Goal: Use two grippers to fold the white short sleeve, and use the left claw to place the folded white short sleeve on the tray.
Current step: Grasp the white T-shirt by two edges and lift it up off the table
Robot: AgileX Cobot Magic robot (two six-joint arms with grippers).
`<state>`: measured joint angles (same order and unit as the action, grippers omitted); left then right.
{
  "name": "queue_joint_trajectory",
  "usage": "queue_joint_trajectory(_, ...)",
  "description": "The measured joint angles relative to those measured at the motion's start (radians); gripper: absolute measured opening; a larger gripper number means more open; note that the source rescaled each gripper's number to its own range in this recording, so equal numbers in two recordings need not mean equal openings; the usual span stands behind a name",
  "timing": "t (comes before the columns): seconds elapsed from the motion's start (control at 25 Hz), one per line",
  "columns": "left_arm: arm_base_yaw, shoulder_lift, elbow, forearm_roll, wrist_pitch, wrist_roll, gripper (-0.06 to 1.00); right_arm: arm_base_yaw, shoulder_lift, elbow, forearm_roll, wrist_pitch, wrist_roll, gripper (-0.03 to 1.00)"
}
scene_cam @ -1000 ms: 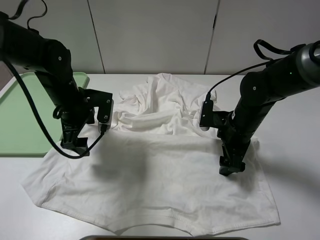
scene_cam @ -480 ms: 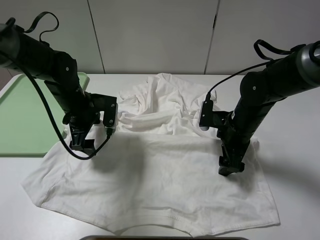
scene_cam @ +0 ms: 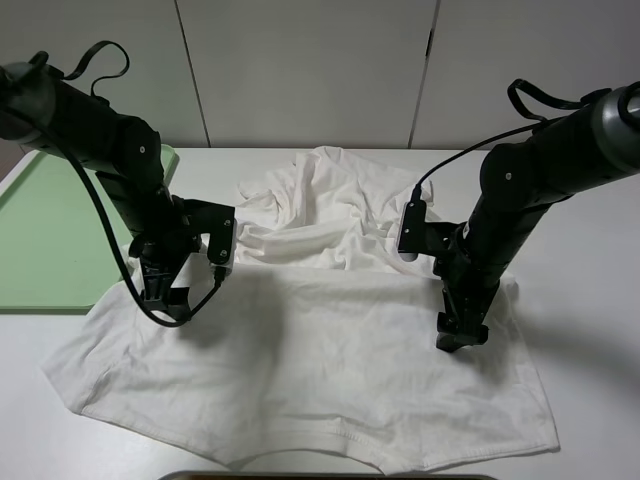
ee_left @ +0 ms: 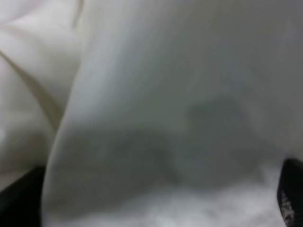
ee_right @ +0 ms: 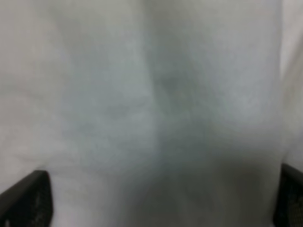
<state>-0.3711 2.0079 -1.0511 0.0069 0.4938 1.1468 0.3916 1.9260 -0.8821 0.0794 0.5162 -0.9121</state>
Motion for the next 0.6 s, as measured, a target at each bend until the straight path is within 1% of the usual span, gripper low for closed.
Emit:
queue_joint_trajectory(0.08,0.0,0.0,0.0,0.0,0.001,0.0,0.84,0.0,0.0,0.0,0.001,0.0,0.0,1.0)
queue_joint_trajectory(0.16,0.0,0.0,0.0,0.0,0.001,0.0,0.72,0.0,0.0,0.0,0.004,0.0,0.0,1.0)
queue_joint_trajectory(0.2,0.0,0.0,0.0,0.0,0.005,0.0,0.67,0.0,0.0,0.0,0.005,0.0,0.0,0.99)
queue_joint_trajectory(0.24,0.0,0.0,0.0,0.0,0.007,0.0,0.61,0.0,0.0,0.0,0.008,0.002,0.0,0.95)
queue_joint_trajectory(0.32,0.0,0.0,0.0,0.0,0.012,0.0,0.48,0.0,0.002,0.0,0.019,0.007,0.0,0.81)
queue_joint_trajectory(0.36,0.0,0.0,0.0,0.0,0.015,0.0,0.42,0.0,0.002,0.0,0.022,0.007,0.0,0.71)
queue_joint_trajectory(0.6,0.0,0.0,0.0,0.0,0.022,0.0,0.17,0.0,0.003,0.0,0.03,-0.002,0.0,0.2)
